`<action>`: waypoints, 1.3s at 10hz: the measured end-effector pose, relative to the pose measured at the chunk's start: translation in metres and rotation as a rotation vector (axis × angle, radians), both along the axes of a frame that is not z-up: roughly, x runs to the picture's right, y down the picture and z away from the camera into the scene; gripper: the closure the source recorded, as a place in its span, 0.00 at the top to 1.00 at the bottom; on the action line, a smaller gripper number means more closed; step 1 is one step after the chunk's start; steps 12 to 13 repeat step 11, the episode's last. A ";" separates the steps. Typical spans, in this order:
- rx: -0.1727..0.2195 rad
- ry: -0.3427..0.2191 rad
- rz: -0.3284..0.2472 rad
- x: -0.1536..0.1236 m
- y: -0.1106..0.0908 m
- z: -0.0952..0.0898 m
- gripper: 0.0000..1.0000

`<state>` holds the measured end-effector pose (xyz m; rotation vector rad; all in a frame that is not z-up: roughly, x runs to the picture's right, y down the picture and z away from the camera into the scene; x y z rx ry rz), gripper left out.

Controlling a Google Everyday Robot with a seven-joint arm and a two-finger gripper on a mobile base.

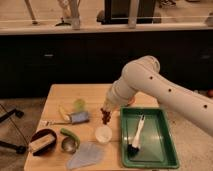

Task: Place grapes in paper cup

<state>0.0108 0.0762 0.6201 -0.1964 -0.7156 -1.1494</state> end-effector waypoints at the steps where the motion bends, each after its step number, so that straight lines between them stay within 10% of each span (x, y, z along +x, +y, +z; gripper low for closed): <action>1: -0.003 -0.006 -0.011 -0.002 0.001 -0.003 0.02; 13: -0.131 -0.068 -0.080 -0.014 0.022 -0.019 0.02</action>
